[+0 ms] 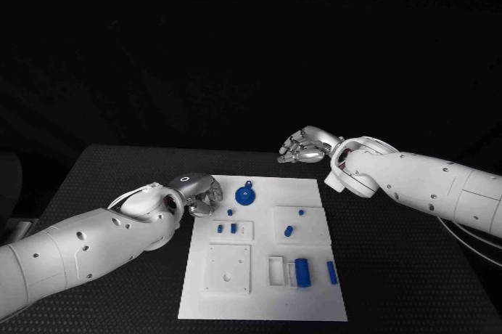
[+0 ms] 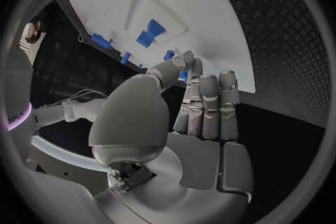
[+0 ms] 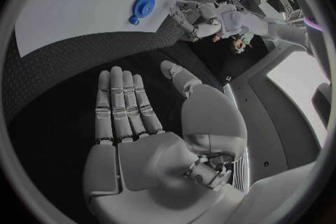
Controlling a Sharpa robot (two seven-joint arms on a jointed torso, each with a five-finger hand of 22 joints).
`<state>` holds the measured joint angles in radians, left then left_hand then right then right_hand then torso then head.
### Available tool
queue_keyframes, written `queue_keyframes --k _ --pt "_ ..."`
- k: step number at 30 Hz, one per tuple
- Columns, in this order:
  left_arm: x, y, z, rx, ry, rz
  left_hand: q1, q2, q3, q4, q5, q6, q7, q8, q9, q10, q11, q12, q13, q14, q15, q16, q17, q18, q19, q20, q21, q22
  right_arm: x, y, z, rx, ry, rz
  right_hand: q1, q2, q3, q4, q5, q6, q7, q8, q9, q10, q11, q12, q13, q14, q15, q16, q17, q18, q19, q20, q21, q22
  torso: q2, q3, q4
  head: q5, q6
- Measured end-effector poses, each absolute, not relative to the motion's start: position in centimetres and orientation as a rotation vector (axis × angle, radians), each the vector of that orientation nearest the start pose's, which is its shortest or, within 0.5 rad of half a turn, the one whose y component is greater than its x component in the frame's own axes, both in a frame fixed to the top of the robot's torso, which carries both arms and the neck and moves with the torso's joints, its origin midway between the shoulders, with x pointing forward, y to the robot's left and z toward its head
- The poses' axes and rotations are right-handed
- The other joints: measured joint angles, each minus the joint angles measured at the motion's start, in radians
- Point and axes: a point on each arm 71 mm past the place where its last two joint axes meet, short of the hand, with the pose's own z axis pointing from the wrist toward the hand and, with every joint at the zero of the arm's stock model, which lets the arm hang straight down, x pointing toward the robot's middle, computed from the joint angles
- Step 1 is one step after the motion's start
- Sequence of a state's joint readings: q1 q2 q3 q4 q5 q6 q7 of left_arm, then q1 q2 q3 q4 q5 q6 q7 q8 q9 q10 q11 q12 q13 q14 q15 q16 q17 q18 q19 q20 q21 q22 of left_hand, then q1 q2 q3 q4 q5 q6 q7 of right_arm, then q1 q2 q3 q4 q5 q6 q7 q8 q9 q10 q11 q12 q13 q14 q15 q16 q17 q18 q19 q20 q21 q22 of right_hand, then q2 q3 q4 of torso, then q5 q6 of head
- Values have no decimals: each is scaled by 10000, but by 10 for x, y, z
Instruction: Assemble the parts on the task board
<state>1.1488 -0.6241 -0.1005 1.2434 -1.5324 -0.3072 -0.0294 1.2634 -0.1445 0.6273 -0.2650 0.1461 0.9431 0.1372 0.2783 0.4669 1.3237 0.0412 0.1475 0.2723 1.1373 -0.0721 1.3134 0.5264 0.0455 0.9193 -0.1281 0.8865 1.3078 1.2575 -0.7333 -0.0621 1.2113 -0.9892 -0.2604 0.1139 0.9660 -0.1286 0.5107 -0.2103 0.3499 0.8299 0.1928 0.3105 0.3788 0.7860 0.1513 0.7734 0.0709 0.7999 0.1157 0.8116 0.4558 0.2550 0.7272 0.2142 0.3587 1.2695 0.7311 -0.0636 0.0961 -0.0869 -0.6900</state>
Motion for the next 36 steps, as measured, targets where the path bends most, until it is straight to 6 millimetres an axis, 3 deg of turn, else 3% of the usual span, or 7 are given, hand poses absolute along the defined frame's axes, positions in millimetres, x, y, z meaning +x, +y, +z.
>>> queue_keyframes --k 6,10,15,19,24,27,36 --pt "520 189 -226 848 17096 -6668 -115 -195 49 235 -254 0 0 38 17 -259 93 72 -11 -413 114 -582 -275 -15 -303 100 -267 -1 542 -246 -180 1977 16878 8169 921 -209 1282 -161 -1067 270 -119 112 -10 469 -131 -103 -42 534 -194 10 -98 -2 368 -51 -66 61 -16 12 0 -9 76" --pt "529 210 -207 -1756 16992 -7687 -313 -390 -17 402 -348 -37 35 37 44 -431 192 72 -12 -653 212 -1112 -533 -17 -573 186 -593 -10 536 -252 -184 1713 16970 7965 992 -281 1799 -365 -1498 387 -191 264 50 1450 -267 -1477 -69 1493 -485 -372 -305 2 1145 -280 -66 -143 -34 19 0 -44 138" --pt "529 228 -201 -4890 16746 -9491 -666 -314 -160 545 -386 -129 125 75 87 -633 299 72 -20 -1034 381 -2088 -959 -32 -1030 294 -1163 -239 525 -258 -194 1048 17205 7537 1058 -347 1880 -446 -1751 480 -227 376 138 2610 -469 -2686 -2 2620 -914 -401 -201 -19 2246 -667 193 -251 -66 18 -10 -151 179" --pt "526 230 -201 -6401 16568 -10778 -903 -184 -294 498 -475 -289 178 74 120 -1130 571 -132 -192 -1418 672 -3423 -1478 -156 -1358 411 -1765 -503 512 -260 -205 50 17451 7028 1168 -394 1849 -478 -1950 627 -302 487 194 3170 -613 -3365 56 3624 -1283 40 212 -137 3337 -1113 611 -178 -104 18 -35 -219 181" --pt "522 227 -200 -7423 16376 -11961 -1123 -69 -632 381 -475 -420 224 74 144 -1270 707 -257 -327 -1315 778 -4231 -1676 -233 -1369 423 -2091 -623 497 -256 -222 -1322 17692 6366 1235 -636 1765 -448 -2188 754 -377 543 241 3331 -659 -3985 86 4082 -1390 117 501 -79 3860 -1396 799 -122 -151 12 -65 -283 174" --pt "521 224 -199 -7761 16271 -12406 -1123 -69 -645 367 -475 -420 224 74 144 -1271 708 -257 -335 -1279 813 -4298 -1678 -239 -1368 423 -2091 -624 490 -253 -231 -2083 17756 5972 1329 -874 1834 -378 -2438 838 -440 580 259 3331 -659 -4345 86 4313 -1376 195 672 -60 4113 -1505 921 -28 -174 0 -80 -302 166" --pt "517 218 -198 -8196 16085 -13172 -1175 -16 -729 341 -475 -456 259 74 143 -1271 707 -257 -358 -1243 849 -4414 -1664 -261 -1368 424 -2169 -623 476 -245 -254 -3404 17748 5197 1482 -1406 2019 -28 -2880 899 -425 580 251 3455 -639 -5048 163 4644 -1417 644 1352 -83 4557 -1768 1372 339 -196 -18 -90 -322 169"
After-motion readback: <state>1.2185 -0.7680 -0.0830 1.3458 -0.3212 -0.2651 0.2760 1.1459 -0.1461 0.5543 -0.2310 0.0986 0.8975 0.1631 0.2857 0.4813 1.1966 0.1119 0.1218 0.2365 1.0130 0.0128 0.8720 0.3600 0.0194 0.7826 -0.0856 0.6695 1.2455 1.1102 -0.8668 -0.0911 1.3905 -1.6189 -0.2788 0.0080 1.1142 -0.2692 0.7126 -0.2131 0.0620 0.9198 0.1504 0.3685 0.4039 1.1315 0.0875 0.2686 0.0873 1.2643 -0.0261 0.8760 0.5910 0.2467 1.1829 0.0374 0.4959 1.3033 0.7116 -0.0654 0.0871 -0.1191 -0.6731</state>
